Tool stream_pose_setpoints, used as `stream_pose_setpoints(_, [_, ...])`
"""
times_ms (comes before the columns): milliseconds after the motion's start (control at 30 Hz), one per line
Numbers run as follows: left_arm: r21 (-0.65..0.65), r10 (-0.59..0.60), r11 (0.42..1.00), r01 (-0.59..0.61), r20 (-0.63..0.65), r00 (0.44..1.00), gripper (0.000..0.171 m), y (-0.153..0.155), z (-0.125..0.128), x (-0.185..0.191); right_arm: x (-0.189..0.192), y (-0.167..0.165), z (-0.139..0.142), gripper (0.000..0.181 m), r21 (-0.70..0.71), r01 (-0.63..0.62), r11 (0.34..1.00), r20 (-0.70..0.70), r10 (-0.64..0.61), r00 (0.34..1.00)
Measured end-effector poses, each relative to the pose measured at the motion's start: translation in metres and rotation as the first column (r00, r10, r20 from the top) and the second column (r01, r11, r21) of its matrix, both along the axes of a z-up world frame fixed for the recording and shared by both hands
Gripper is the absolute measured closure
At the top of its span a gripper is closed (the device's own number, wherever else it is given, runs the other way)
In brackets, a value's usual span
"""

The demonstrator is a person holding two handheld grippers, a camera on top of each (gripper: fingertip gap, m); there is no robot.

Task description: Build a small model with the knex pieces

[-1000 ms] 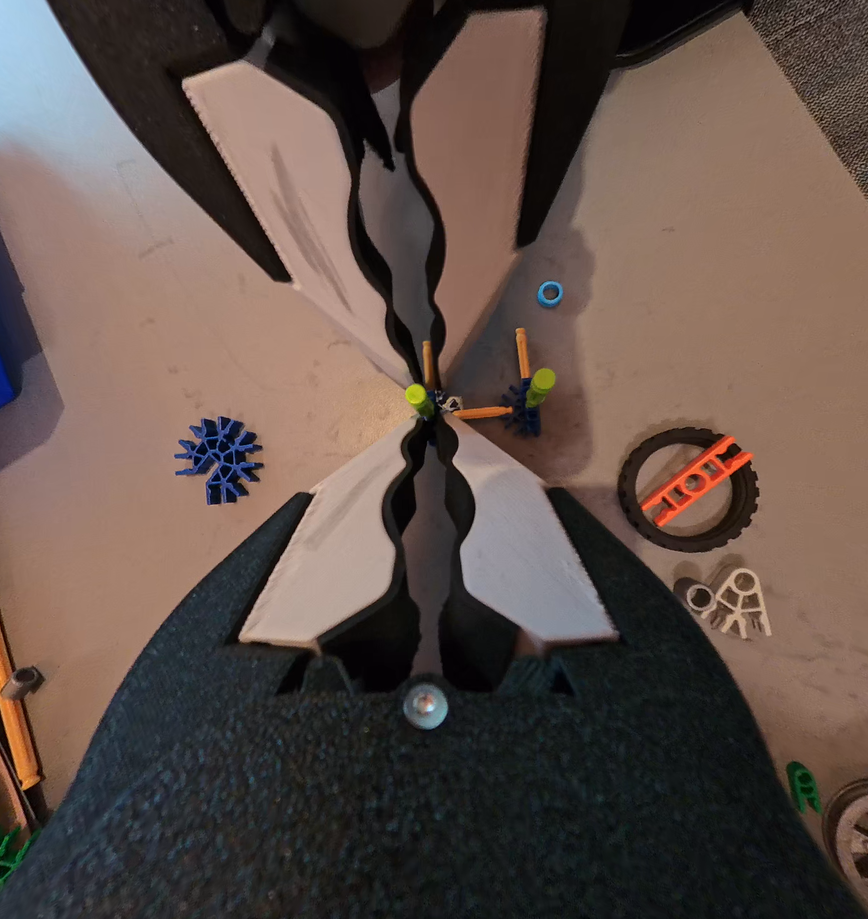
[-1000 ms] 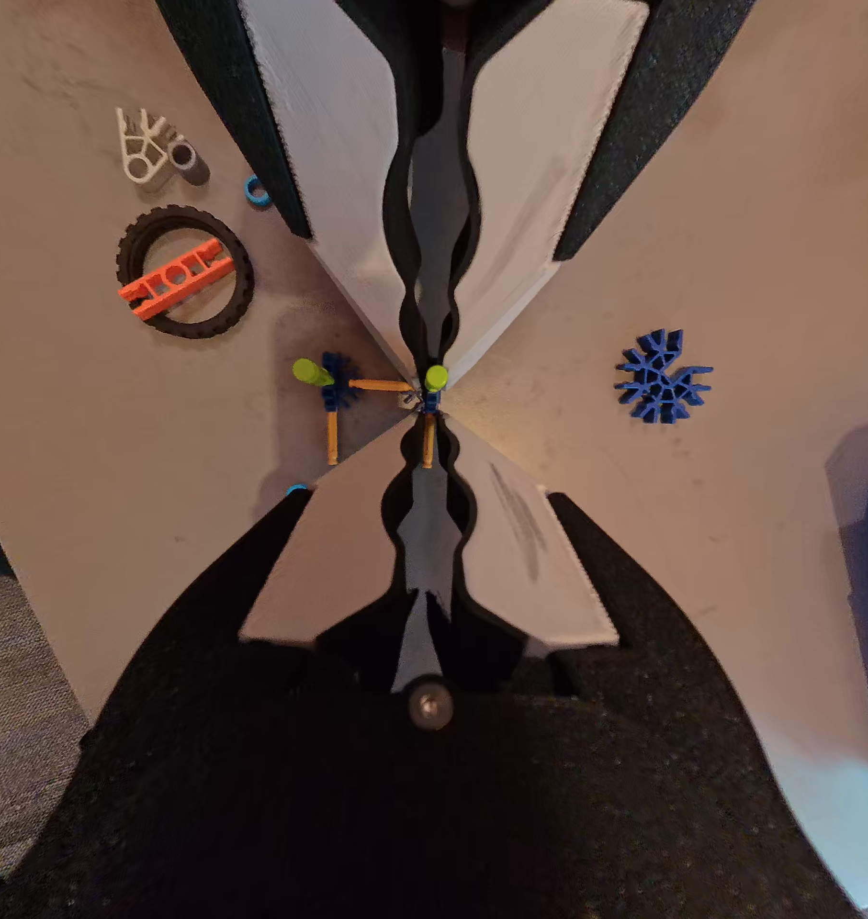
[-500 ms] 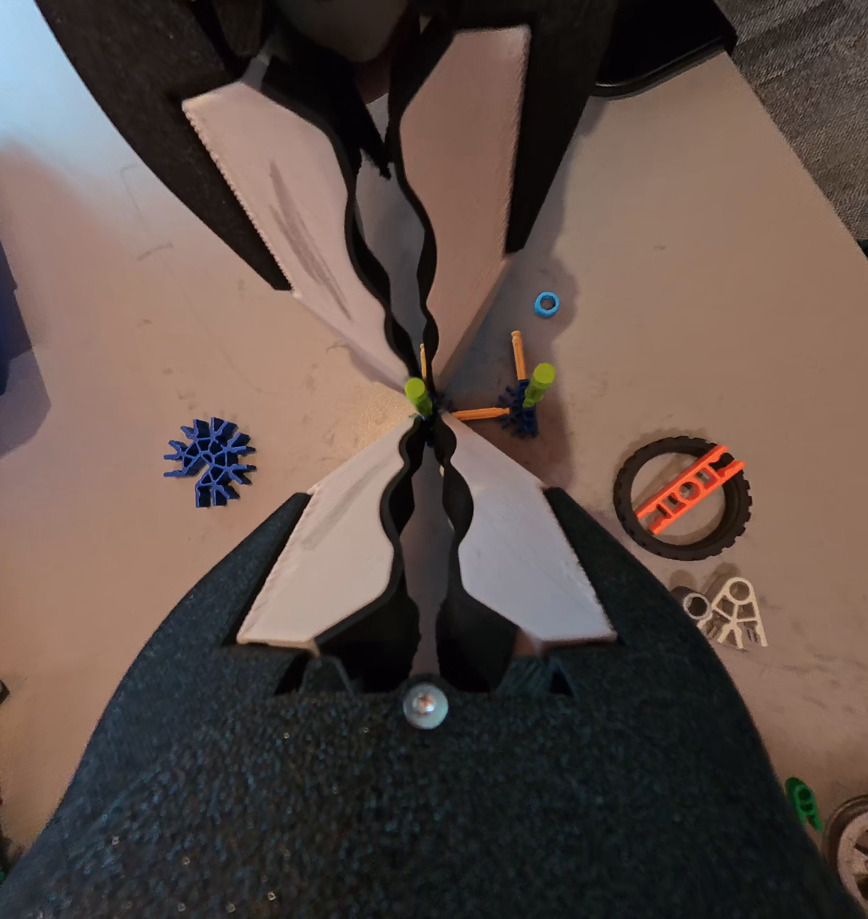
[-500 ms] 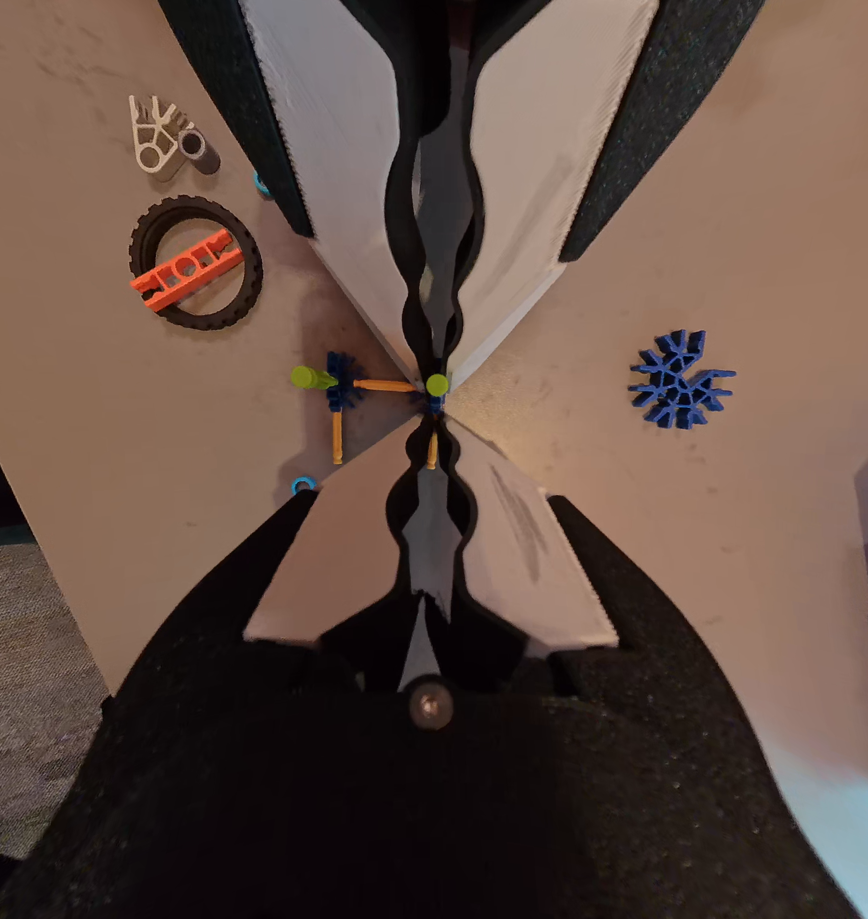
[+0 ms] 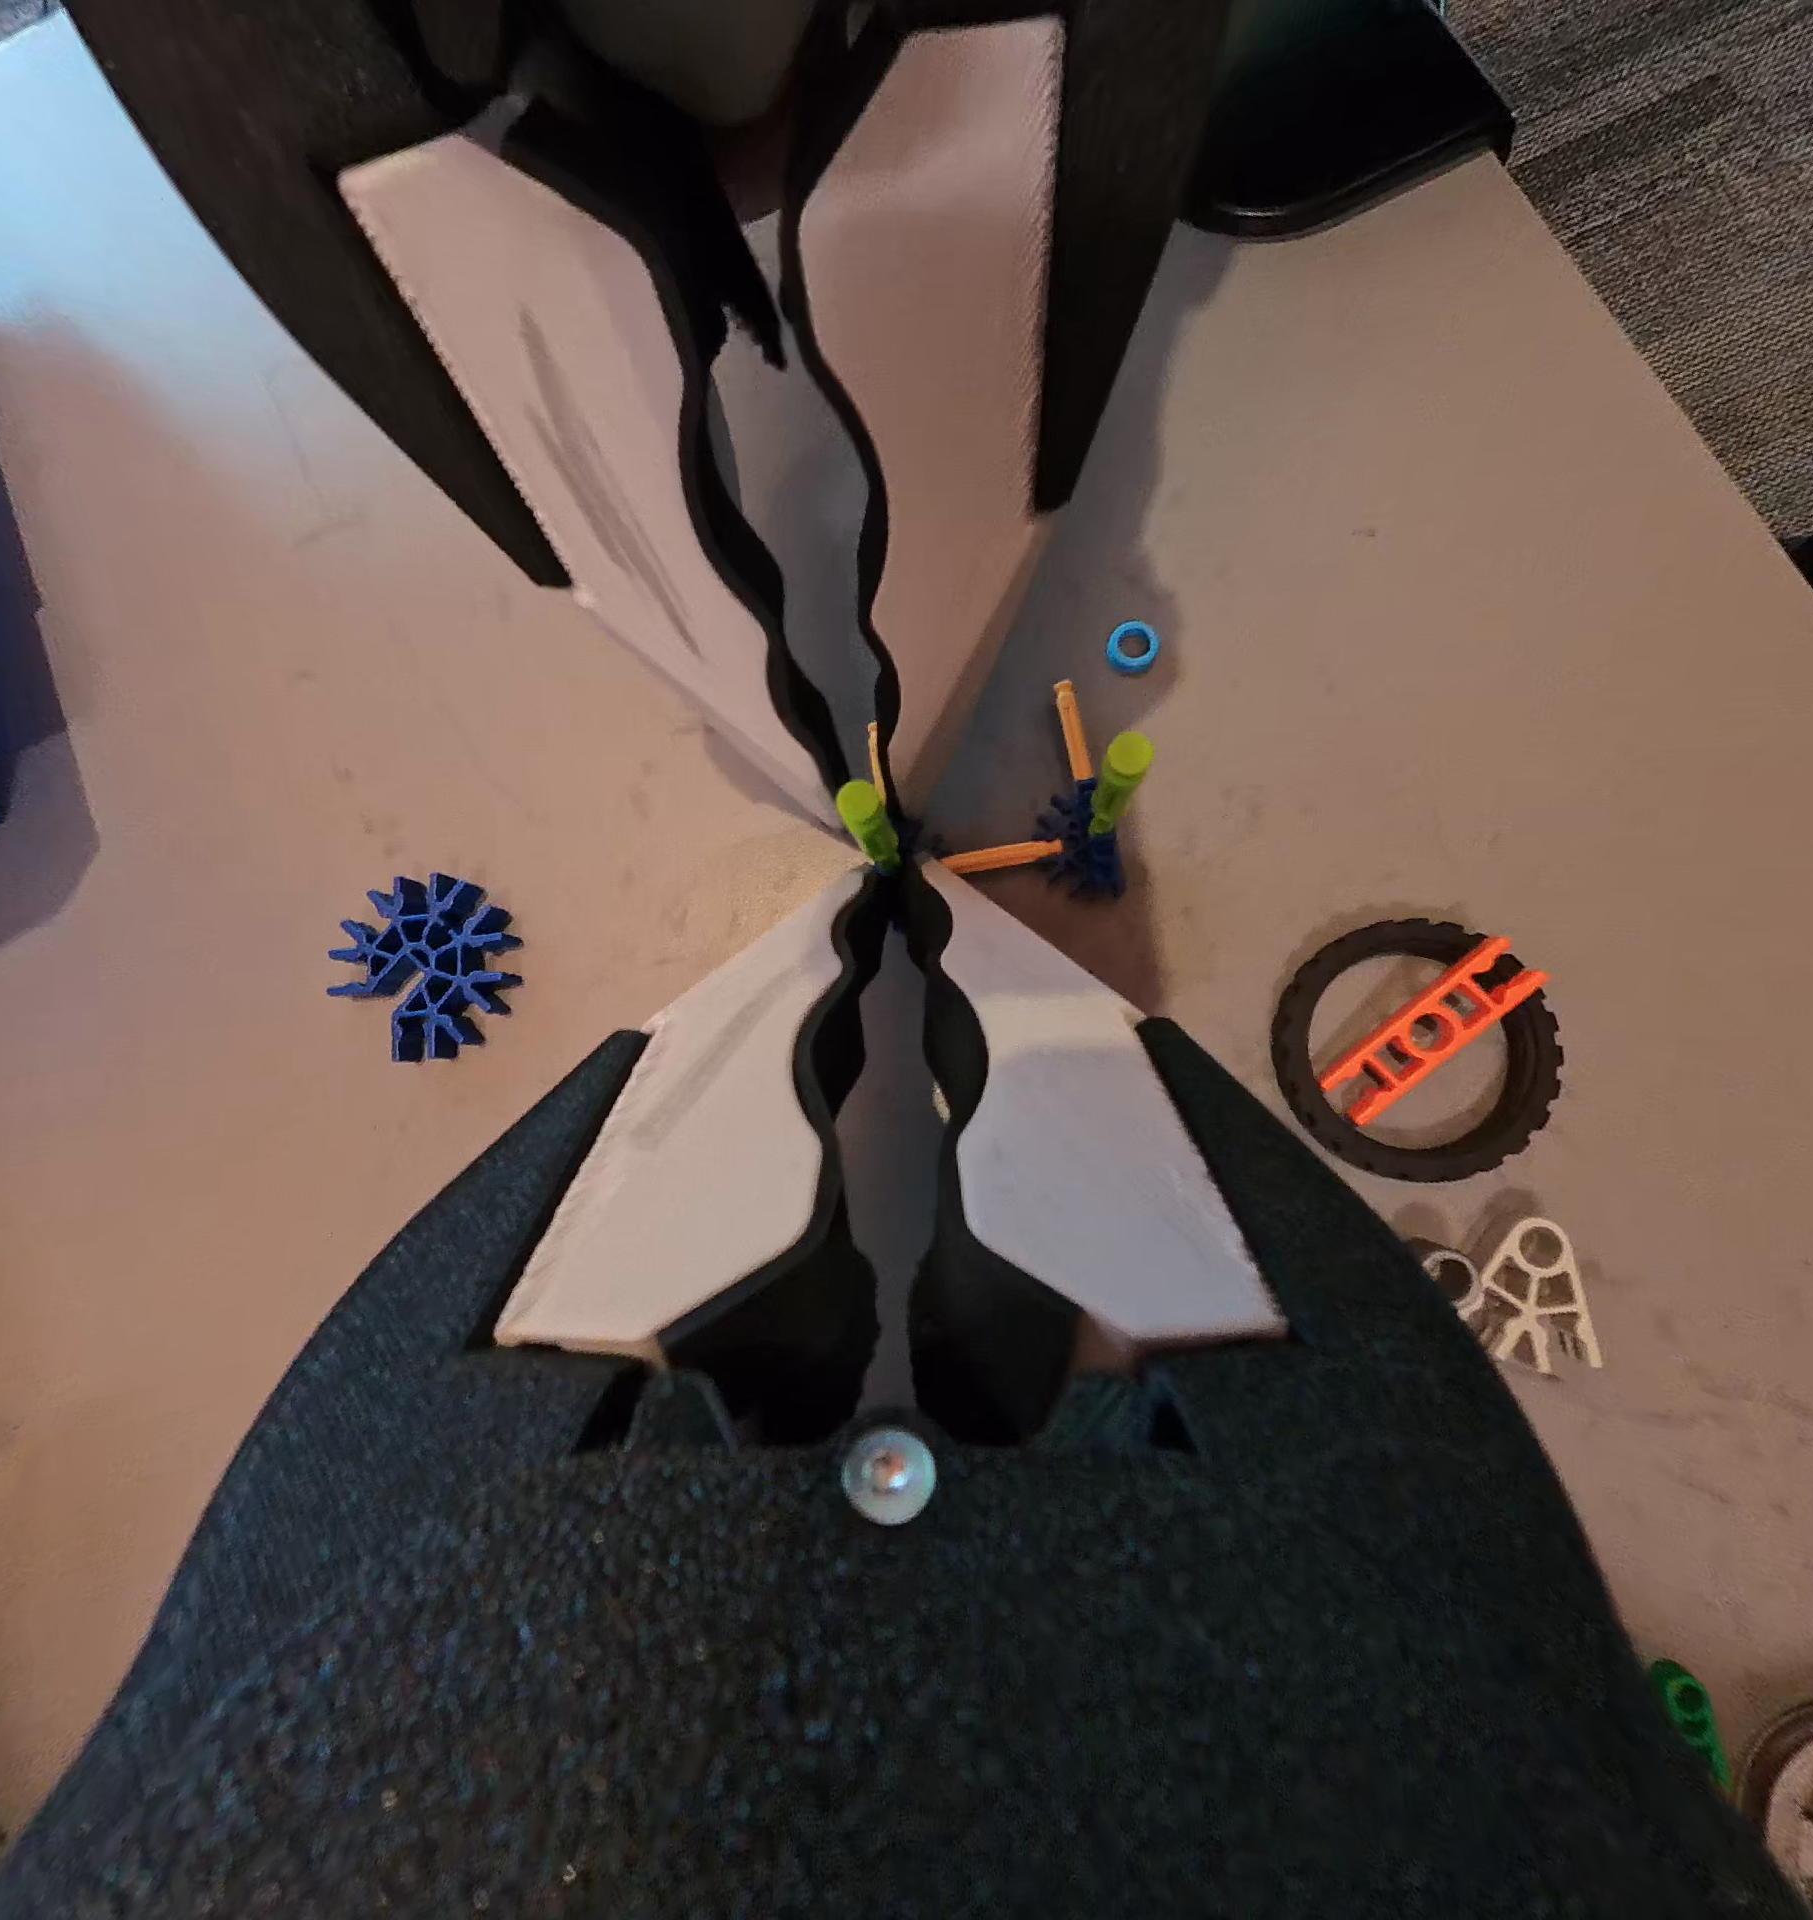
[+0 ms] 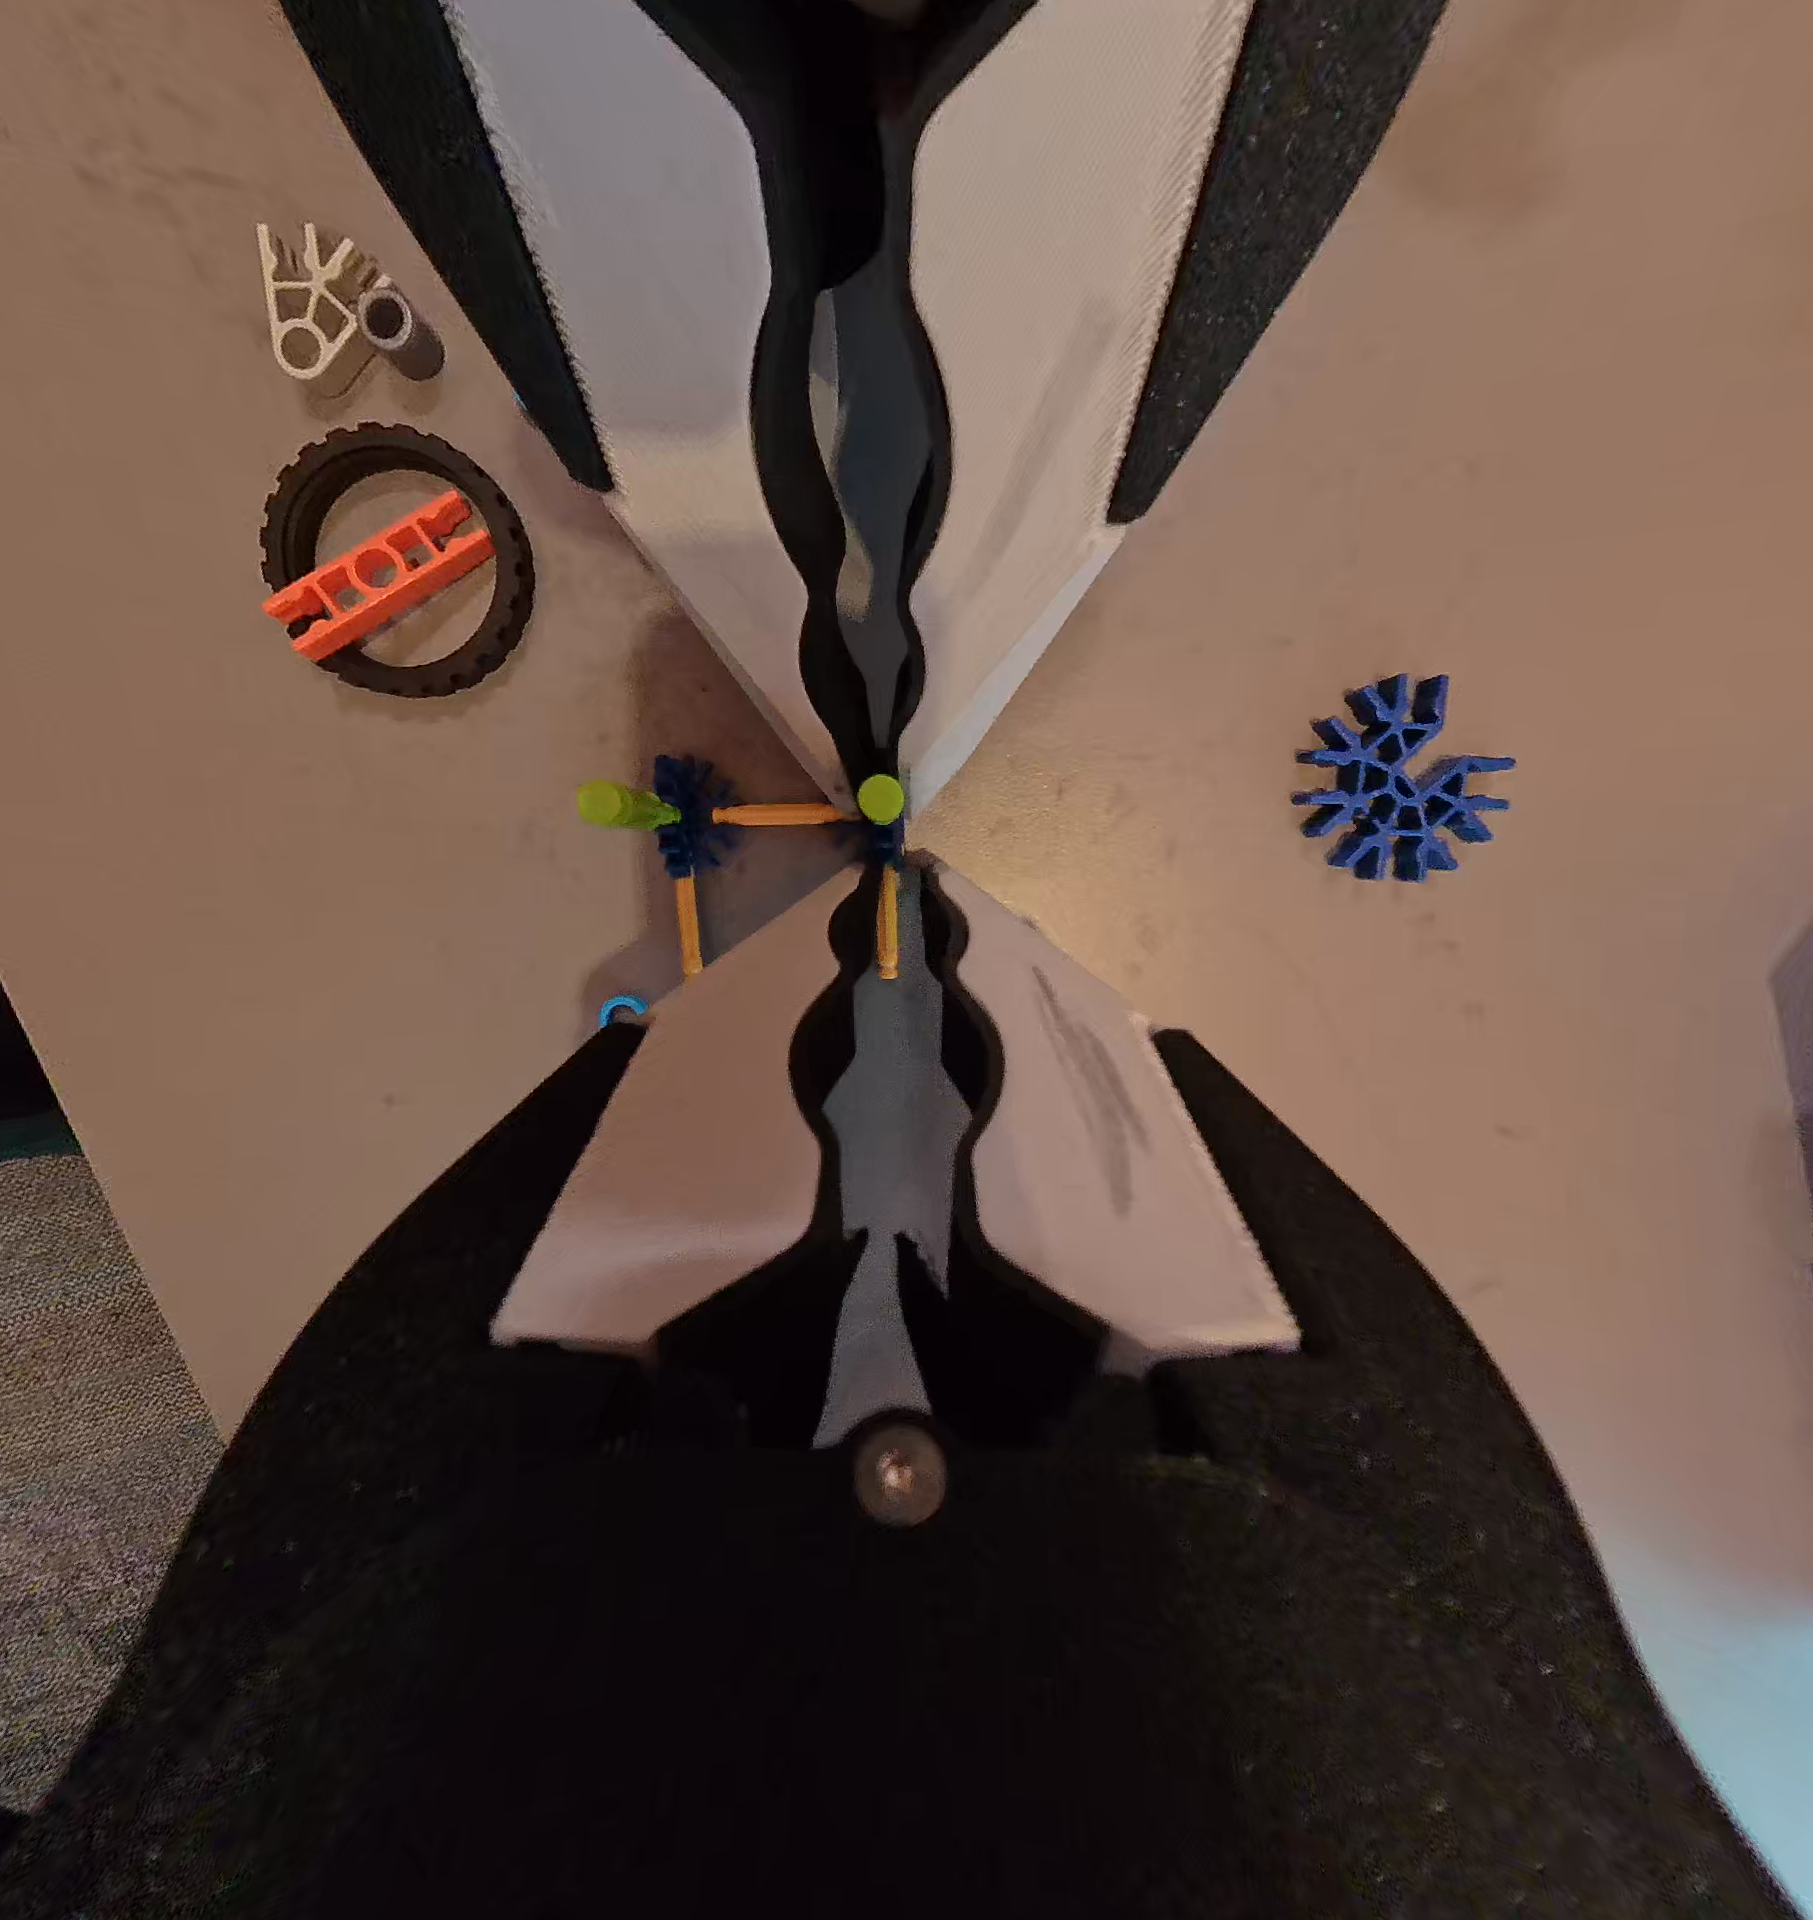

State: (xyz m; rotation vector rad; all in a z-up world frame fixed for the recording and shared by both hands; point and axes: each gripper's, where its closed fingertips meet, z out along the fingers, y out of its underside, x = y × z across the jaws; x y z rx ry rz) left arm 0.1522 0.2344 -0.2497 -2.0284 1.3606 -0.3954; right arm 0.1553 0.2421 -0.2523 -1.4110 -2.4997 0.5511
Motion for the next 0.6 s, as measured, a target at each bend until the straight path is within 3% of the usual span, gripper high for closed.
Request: stream_pose_setpoints(600, [0.009,-0.002,1.000,0.002,0.003,1.000,0.171,0.0001,0.0001,0.0002,-0.0004,-0.0039,0.0012,0.179,0.026,-0.042,0.999,0.036,0.041,0.999])
